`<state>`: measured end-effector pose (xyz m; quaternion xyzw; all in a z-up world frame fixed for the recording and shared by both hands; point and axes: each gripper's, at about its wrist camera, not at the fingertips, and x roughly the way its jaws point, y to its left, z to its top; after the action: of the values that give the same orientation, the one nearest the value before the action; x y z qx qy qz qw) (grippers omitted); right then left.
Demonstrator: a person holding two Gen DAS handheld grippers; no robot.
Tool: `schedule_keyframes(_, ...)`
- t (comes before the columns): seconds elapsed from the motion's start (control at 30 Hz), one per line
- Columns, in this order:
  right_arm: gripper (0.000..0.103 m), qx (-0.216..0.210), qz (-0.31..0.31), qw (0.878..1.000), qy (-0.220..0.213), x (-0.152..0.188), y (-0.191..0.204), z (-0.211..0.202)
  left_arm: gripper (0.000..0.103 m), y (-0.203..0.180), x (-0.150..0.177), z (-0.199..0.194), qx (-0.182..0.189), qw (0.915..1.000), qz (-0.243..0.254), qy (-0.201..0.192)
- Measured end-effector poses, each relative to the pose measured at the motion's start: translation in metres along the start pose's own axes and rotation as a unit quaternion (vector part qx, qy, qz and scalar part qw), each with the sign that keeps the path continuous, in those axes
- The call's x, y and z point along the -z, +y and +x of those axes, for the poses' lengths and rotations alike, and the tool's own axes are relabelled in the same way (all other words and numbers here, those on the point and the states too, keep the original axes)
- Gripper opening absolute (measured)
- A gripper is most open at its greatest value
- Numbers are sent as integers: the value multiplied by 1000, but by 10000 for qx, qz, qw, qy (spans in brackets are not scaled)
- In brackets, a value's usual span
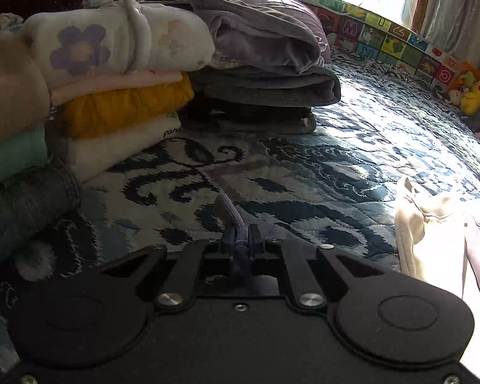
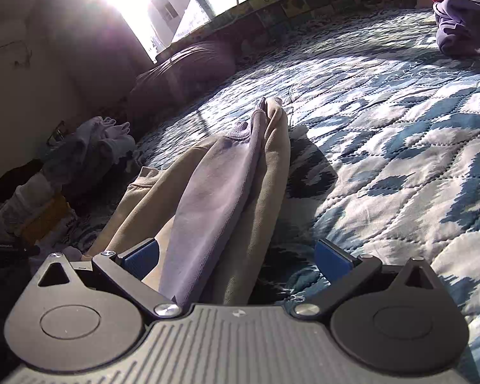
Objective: Fold clothes
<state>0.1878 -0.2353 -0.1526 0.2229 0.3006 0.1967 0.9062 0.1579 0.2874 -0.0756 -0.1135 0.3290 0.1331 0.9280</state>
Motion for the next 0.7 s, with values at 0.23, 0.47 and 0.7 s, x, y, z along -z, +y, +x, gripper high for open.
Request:
schedule_keyframes(0.23,103,7,-31,10000,-7,1,1,0,5,24,9,-13,-53,9993,-157,-349)
schedule_keyframes(0.47,103,19,-66,10000,6,1,1,1,18,25,22,16,-597,9970,473,-155)
schedule_keyframes(0.7,103,26,-114,9999,20,1,1,1,25,14,35,-7,-1082,9896,818,-475)
